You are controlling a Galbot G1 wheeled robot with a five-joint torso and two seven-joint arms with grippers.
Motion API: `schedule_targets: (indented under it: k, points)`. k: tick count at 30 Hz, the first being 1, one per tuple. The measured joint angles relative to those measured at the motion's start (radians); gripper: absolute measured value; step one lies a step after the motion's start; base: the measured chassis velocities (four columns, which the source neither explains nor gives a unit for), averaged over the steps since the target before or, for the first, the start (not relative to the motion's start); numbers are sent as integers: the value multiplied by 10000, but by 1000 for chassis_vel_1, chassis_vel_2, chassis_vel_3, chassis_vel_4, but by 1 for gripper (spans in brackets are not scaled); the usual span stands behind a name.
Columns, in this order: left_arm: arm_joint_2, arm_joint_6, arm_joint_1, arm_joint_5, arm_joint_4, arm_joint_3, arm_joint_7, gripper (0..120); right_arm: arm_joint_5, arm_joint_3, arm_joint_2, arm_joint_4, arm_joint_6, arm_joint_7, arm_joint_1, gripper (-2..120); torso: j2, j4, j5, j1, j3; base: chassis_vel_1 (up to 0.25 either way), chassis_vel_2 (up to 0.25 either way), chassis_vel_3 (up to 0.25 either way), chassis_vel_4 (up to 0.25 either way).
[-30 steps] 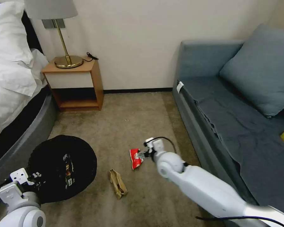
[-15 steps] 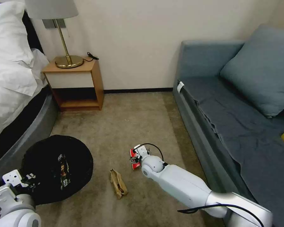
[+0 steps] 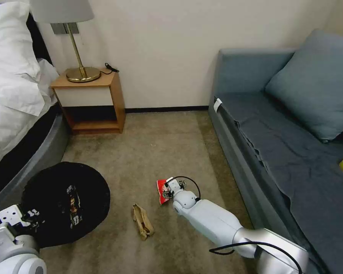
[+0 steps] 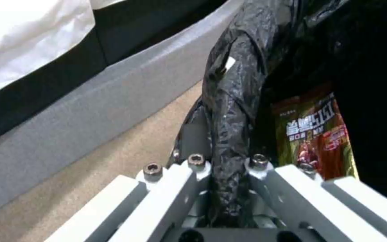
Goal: Pick up the trash bin, then pick up the garbage on the floor and place it into the trash bin.
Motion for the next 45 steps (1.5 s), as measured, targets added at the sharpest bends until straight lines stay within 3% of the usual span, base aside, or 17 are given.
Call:
schedule_targets:
  k: [4,7,9,14,17,19,21,24,31,40,45]
  points:
    - [2,-50,42,1,-36,-48,0,2,-289,112,346,-597,299,-276,20,96,0,0,0,1,0,0,0,0,0]
    - [5,-92,73,11,-38,-85,0,2,-587,202,577,-1039,542,-450,41,83,0,0,-1,0,0,0,0,0,0]
    - [5,-111,86,14,-38,-91,0,2,-652,234,633,-1141,587,-489,43,82,0,0,0,0,0,0,0,0,0]
    - [9,-253,133,102,0,-133,16,2,-799,299,684,-1304,728,-656,38,58,0,0,0,0,0,0,0,0,0]
    - [8,-265,138,122,7,-132,23,2,-817,318,689,-1337,764,-679,34,55,0,0,0,0,0,0,0,0,0]
    - [6,-287,134,150,24,-111,32,2,-865,354,676,-1366,874,-775,-16,42,0,0,0,0,0,0,0,0,0]
    - [6,-287,130,152,26,-107,33,2,-867,355,668,-1366,888,-785,-25,40,0,0,0,0,0,0,0,0,0]
    - [0,-290,121,157,27,-81,37,2,-868,352,550,-1236,985,-824,-116,22,0,0,0,0,0,0,0,0,0]
    - [-21,-369,124,184,81,-76,62,2,-766,274,277,-776,1067,-826,-260,1,0,0,1,0,0,0,0,0,0]
    - [-41,-406,106,189,101,-77,79,2,-281,126,-360,360,1069,-590,-422,0,0,0,2,0,0,0,0,0,0]
    - [-21,-375,43,177,119,-44,81,2,466,404,-1063,2371,720,-186,-490,0,0,0,3,0,0,0,0,0,0]
